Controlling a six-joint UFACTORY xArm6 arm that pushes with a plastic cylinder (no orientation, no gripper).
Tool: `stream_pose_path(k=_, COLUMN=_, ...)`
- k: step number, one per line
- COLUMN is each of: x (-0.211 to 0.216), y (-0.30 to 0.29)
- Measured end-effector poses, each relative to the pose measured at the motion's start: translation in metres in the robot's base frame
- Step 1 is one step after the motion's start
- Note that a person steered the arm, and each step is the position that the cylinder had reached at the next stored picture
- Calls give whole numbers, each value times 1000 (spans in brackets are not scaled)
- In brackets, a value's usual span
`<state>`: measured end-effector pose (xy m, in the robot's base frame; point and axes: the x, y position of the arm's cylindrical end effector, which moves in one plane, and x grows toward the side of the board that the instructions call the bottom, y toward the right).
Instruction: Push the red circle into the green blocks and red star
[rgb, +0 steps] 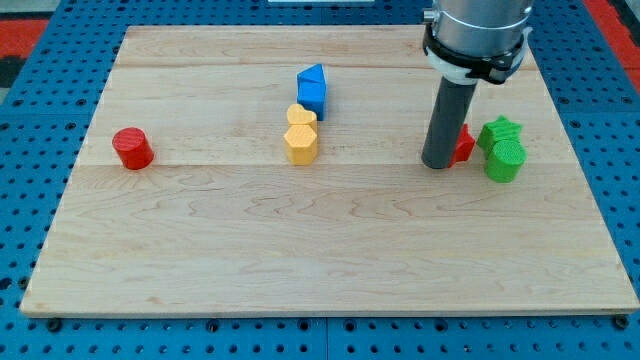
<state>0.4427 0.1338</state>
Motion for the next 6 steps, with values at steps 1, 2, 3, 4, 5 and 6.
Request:
stream_pose_path(k=1, x=0, y=14)
stream_pose_path(k=2, x=19, y=-28)
stream_pose_path(k=3, x=62, y=-125)
stream_pose_path(k=4, x=56, y=-261)
stream_pose_path(k=5, x=37, y=-382)
stream_pose_path(k=6, x=5, y=-437)
